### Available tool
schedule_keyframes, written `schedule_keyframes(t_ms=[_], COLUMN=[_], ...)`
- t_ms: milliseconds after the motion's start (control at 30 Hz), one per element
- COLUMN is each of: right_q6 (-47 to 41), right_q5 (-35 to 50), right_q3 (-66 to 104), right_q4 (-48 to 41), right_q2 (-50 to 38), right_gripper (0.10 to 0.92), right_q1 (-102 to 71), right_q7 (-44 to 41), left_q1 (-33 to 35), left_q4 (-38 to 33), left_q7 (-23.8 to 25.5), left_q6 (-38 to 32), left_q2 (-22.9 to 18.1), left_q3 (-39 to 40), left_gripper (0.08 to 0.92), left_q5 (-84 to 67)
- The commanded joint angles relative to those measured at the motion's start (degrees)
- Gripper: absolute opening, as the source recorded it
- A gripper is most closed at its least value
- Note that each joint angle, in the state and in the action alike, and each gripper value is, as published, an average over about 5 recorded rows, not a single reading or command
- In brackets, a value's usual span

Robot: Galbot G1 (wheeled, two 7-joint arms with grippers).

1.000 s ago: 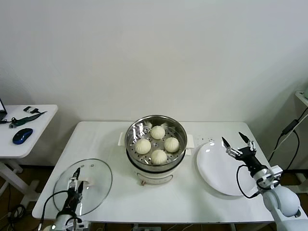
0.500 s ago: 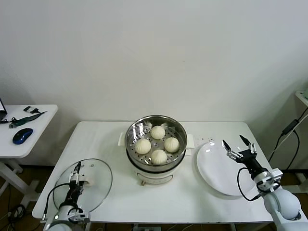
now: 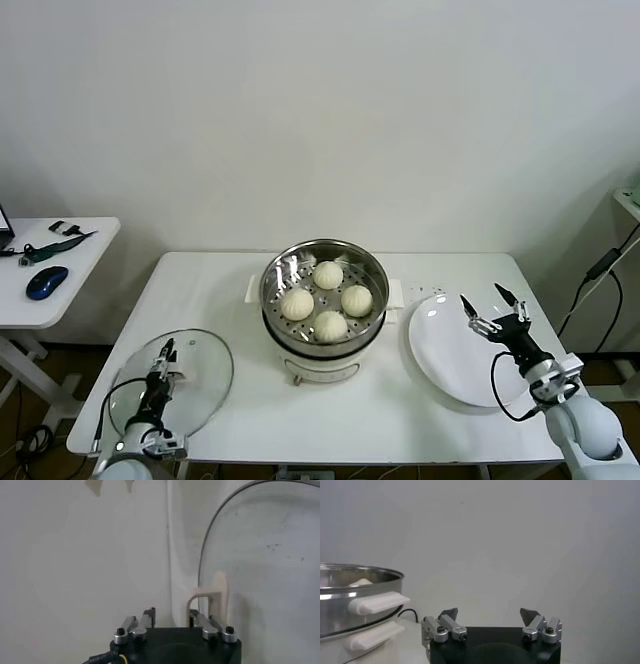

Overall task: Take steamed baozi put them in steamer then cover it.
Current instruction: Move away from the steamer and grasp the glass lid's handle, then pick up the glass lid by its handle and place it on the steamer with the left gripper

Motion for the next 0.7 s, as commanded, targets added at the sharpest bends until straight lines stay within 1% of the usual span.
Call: schedule_keyframes(t_ms=[33, 233, 333, 433, 567, 700], right_q6=[0.27, 0.50, 0.58, 0.65, 0.72, 0.70], right_q5=[-0.99, -1.36, -1.49, -1.72, -2.29, -2.87], right_q3=[0.07, 0.21, 0.25, 0.21, -0.08, -0.55], right_q4=[-0.44, -0.85, -1.13, -1.59, -2.28, -2.85], right_q2=[0.17, -0.01, -0.17, -0.30, -0.49, -0.73], right_gripper=[0.823, 0.823, 0.823, 0.823, 0.823, 0.823], right_q1=[0.07, 0.22, 0.38, 0.66, 1.31, 2.09], right_q7=[-0.23, -0.40, -0.45, -0.51, -0.57, -0.59], left_q1=[-0.07, 2.21, 4.09, 6.34, 8.87, 8.74], left_q4=[-1.51, -8.25, -13.08, -18.76, -26.19, -30.14], left_q7=[-0.48, 1.04, 1.99, 2.92, 3.88, 4.35], left_q6=[-0.38, 1.44, 3.84, 7.18, 15.07, 22.49], left_q2=[0.57, 2.62, 4.27, 6.56, 11.05, 15.96], left_q3=[0.02, 0.08, 0.17, 0.60, 2.40, 5.11], left_gripper=[0.377, 0.208, 0.159, 0.155, 0.155, 0.155], left_q5=[-2.46, -5.92, -7.39, -8.44, -9.17, -9.98])
